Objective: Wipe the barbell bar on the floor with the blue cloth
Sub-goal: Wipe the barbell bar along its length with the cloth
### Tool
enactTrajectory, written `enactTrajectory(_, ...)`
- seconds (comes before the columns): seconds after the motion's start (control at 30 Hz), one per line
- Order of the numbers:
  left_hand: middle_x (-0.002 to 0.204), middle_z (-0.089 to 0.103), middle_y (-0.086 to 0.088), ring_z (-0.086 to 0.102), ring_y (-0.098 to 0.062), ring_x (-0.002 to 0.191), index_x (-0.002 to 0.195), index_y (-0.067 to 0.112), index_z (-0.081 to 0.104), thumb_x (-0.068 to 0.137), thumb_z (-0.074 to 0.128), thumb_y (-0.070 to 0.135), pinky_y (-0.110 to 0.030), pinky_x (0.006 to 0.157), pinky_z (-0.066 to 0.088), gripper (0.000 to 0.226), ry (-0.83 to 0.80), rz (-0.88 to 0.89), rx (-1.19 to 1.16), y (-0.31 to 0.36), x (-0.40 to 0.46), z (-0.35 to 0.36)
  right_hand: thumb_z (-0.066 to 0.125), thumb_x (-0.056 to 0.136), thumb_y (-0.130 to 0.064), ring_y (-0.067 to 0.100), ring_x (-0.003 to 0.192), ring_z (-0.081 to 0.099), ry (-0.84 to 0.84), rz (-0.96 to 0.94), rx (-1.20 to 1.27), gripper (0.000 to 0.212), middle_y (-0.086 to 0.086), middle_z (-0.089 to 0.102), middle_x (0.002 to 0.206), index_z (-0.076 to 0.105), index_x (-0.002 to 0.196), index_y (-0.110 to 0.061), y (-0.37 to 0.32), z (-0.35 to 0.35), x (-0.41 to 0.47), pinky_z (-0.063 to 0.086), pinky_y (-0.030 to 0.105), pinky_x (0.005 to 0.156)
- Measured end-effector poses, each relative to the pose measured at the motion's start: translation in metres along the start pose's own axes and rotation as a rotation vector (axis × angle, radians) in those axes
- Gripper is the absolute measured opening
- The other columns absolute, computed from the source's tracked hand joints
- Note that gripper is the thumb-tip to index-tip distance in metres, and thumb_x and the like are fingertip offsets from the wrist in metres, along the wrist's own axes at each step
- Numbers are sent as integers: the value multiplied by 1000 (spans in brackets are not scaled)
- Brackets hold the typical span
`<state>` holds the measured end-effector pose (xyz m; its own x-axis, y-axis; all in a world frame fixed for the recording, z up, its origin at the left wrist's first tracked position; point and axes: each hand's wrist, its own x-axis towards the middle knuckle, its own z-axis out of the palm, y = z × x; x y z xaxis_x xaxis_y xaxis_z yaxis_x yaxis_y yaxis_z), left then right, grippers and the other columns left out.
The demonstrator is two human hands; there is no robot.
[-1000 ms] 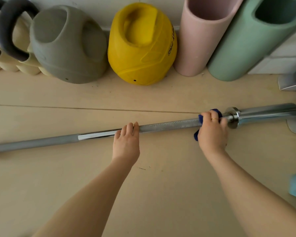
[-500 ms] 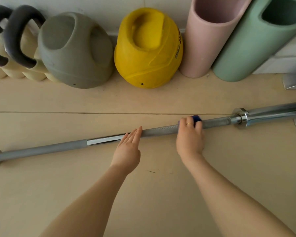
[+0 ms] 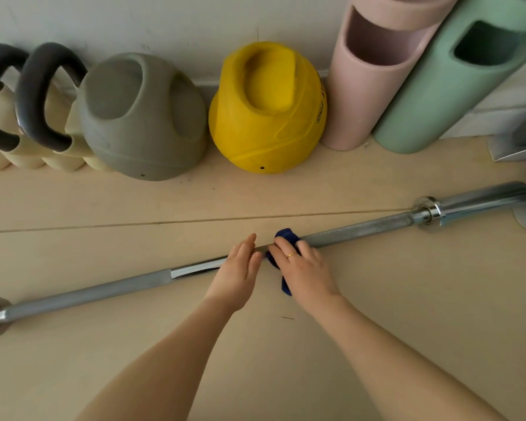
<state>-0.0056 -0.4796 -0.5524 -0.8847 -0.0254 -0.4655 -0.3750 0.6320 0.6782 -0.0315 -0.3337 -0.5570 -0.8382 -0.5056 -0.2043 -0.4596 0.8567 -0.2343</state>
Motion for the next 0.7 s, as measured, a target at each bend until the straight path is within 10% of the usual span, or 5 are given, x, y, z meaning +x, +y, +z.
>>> enactTrajectory(0.23, 156, 19, -1, 17, -29, 143, 144, 11, 29, 101, 32, 17, -32, 116, 15, 44, -98, 129, 518, -5, 9, -7, 59, 77, 3, 34, 101, 50, 115, 368, -84, 53, 8, 46, 139, 48, 127, -8, 59, -9, -8, 44, 43, 87)
enactTrajectory(0.33, 140, 46, -7, 46, -36, 125, 131, 10, 50, 88, 54, 1, -38, 110, 30, 44, 0, 203, 633, -6, 12, -6, 58, 81, 0, 34, 104, 49, 126, 536, -51, 49, 10, 45, 138, 47, 128, -8, 62, -4, 0, 42, 41, 92)
enactTrajectory(0.47, 82, 70, 0, 66, -24, 69, 84, 15, 72, 42, 87, 6, -33, 74, 54, 45, 165, 287, 722, -11, 17, 0, 61, 79, -4, 34, 95, 54, 124, 385, 22, 41, 11, 58, 121, 55, 119, -9, 9, 8, 14, 49, 40, 76)
enactTrajectory(0.57, 66, 65, 7, 61, -20, 63, 72, 19, 69, 40, 87, 8, -27, 65, 51, 38, 188, 247, 721, -6, 20, 0, 84, 47, -11, 24, 77, 58, 56, 178, 52, 60, 2, 64, 103, 62, 103, -13, -28, 7, 12, 51, 31, 61)
enactTrajectory(0.7, 61, 66, 8, 61, -22, 61, 71, 19, 71, 42, 88, 5, -25, 62, 50, 36, 228, 254, 703, -11, 25, 0, 80, 54, -8, 26, 83, 57, 53, 78, 8, 58, 3, 61, 112, 61, 109, -11, -3, 0, 16, 51, 36, 68)
